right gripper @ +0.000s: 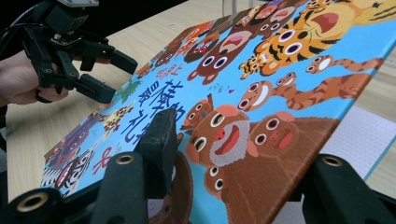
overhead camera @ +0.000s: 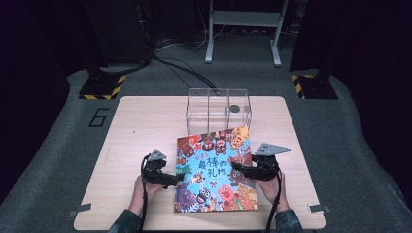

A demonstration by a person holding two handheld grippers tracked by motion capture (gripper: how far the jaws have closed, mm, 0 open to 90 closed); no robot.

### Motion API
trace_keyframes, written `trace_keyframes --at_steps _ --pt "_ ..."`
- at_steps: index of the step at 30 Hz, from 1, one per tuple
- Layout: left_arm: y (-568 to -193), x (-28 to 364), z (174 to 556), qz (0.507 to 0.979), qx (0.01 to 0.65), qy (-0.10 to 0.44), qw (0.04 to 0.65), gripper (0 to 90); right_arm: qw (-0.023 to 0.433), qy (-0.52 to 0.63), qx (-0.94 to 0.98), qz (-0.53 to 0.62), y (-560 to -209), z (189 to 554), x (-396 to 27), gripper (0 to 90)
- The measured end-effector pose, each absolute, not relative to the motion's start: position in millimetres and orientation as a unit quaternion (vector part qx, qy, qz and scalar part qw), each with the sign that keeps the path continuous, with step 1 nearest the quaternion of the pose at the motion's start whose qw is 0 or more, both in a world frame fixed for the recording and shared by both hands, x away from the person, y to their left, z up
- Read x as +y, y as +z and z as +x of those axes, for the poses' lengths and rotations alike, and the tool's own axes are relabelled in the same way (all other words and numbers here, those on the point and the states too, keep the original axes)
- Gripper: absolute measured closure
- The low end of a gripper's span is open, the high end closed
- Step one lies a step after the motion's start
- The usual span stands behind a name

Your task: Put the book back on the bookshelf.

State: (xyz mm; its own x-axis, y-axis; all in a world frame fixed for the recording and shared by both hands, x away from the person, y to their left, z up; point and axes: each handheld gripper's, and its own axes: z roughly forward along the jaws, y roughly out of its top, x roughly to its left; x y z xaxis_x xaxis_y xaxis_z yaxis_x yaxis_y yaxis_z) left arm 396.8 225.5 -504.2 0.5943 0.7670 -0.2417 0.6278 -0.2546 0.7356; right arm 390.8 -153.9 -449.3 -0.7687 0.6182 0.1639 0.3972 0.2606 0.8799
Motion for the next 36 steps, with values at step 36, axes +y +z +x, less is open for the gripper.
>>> trace_keyframes --at_steps 36 --pt "-497 231 391 0.786 0.423 0.062 0.447 4.8 0.129 0.550 0.787 0.248 -451 405 -128 49.5"
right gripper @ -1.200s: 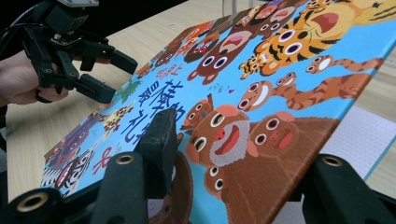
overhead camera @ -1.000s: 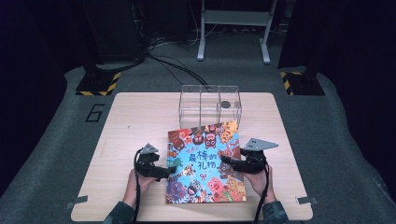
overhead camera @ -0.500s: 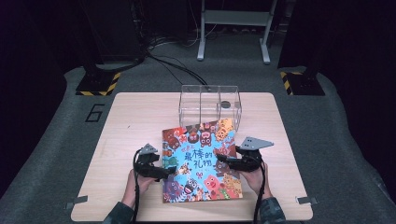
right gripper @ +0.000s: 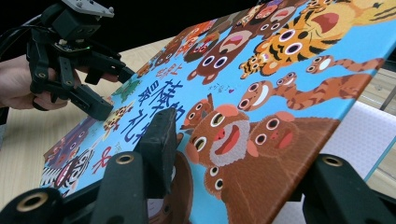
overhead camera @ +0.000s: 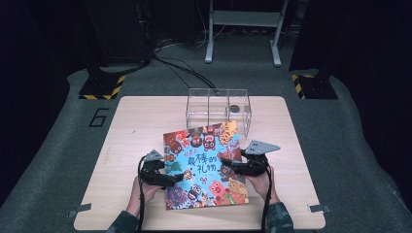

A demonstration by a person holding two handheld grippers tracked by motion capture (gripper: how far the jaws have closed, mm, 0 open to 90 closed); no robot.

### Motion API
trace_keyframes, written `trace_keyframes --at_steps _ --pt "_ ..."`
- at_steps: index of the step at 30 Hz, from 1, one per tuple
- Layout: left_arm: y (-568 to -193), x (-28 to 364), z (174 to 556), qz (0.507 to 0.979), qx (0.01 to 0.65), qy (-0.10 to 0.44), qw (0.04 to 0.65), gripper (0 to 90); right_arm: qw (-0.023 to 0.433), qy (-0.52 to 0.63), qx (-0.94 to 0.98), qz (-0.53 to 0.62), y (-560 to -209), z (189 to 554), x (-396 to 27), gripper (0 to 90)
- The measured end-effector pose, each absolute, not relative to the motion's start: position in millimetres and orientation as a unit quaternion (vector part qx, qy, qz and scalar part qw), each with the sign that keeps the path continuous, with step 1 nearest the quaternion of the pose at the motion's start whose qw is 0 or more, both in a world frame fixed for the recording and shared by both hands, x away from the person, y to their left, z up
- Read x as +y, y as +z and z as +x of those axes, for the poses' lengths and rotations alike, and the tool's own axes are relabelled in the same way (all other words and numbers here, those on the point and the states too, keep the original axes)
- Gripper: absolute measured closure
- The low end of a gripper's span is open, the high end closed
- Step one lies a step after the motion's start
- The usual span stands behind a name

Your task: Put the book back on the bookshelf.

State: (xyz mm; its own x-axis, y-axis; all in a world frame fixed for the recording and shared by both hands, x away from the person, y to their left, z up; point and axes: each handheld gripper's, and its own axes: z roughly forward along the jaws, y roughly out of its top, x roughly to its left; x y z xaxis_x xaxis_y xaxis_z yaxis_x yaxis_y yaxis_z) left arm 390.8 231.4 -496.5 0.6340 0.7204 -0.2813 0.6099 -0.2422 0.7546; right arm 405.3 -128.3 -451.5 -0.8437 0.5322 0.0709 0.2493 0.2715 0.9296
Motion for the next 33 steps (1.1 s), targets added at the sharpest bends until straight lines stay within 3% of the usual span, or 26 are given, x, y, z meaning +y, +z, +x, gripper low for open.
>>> trace_keyframes --at_steps 16,33 --pt "-500 240 390 0.770 0.435 0.060 0.463 12.5 0.095 0.546 0.785 0.277 -457 416 -127 48.8" --pt "-489 252 381 0.764 0.417 0.097 0.482 29.9 0.082 0.528 0.784 0.315 -456 422 -123 47.1"
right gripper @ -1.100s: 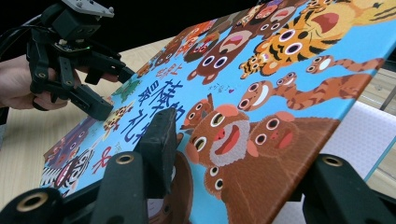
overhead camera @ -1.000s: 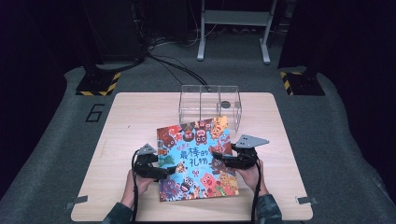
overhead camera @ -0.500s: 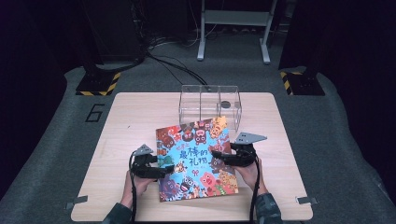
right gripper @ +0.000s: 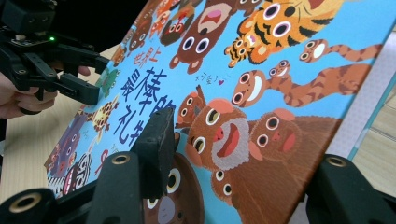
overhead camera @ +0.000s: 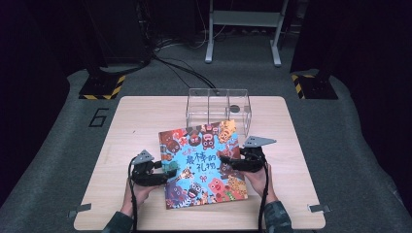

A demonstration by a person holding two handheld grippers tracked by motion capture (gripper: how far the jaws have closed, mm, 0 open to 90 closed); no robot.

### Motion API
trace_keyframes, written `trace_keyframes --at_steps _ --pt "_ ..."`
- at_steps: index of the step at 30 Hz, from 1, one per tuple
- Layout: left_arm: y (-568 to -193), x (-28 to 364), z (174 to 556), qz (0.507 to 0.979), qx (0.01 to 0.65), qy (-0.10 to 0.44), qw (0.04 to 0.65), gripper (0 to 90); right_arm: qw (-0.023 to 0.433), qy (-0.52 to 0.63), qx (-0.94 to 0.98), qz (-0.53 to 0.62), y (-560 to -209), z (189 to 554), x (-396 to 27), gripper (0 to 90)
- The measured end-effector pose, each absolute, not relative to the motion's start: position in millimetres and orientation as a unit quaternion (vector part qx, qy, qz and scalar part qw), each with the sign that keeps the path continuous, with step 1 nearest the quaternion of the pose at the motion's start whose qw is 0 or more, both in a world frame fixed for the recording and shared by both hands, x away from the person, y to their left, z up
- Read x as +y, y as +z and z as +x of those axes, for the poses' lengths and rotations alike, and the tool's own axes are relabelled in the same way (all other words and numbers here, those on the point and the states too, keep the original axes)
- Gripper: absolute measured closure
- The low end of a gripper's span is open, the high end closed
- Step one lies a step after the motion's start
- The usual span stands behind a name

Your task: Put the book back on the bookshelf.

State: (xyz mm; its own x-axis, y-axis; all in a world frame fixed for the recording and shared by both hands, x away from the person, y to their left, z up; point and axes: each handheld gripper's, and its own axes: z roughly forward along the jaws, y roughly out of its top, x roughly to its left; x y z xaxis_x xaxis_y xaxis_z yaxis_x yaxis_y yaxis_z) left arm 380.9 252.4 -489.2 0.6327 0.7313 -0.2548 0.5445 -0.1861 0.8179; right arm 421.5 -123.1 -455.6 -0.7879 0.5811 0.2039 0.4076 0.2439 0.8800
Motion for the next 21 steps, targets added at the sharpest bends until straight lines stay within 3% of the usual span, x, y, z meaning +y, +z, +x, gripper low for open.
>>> trace_keyframes --at_steps 21 --pt "-476 262 374 0.767 0.394 0.119 0.491 44.2 0.085 0.510 0.776 0.361 -458 426 -114 38.0"
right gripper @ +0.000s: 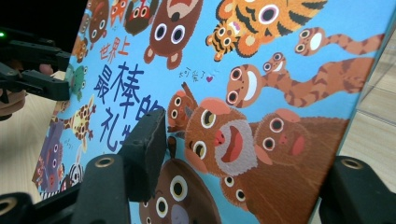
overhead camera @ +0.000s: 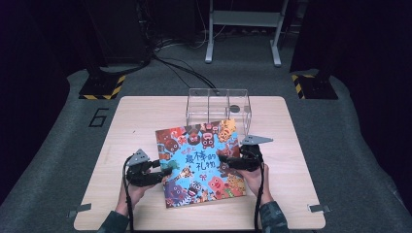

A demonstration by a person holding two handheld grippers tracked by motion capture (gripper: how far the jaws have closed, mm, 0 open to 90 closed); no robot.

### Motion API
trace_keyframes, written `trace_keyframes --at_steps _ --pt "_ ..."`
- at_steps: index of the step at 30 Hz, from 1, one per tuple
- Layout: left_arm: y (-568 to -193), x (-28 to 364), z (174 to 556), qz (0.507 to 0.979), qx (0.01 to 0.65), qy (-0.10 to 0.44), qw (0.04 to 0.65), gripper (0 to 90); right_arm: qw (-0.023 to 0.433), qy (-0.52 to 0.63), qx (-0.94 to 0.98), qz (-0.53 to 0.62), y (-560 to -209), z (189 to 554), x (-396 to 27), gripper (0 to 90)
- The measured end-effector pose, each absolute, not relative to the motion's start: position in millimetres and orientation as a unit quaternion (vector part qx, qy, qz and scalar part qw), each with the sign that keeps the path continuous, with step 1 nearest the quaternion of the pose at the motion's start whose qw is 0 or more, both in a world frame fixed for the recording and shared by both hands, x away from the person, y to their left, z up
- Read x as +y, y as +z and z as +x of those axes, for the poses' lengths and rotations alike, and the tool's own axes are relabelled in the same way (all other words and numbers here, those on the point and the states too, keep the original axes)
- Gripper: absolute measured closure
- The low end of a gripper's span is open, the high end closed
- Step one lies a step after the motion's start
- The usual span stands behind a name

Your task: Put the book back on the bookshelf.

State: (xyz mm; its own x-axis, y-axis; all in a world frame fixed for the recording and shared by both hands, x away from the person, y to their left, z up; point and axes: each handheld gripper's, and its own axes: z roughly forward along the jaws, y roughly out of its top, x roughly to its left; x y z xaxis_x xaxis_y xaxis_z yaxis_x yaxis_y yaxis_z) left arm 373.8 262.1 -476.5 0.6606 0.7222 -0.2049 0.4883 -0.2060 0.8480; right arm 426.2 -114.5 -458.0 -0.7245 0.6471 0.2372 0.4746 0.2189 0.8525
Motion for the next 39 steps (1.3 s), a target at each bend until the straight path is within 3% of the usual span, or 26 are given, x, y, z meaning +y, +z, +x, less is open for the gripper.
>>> trace_keyframes --at_steps 9,15,28,32,39 --pt "-476 269 371 0.766 0.380 0.120 0.504 48.1 0.094 0.505 0.778 0.361 -455 428 -108 34.2" --pt "-475 270 374 0.755 0.379 0.076 0.529 48.8 0.095 0.521 0.771 0.354 -455 425 -109 33.7" --pt "-467 276 371 0.754 0.371 0.099 0.533 54.2 0.117 0.508 0.774 0.359 -446 420 -102 33.1" --pt "-463 278 368 0.757 0.359 0.102 0.536 56.2 0.133 0.487 0.786 0.358 -441 420 -94 23.8" --pt "-455 281 364 0.762 0.337 0.119 0.540 58.5 0.139 0.492 0.783 0.355 -438 421 -90 23.1"
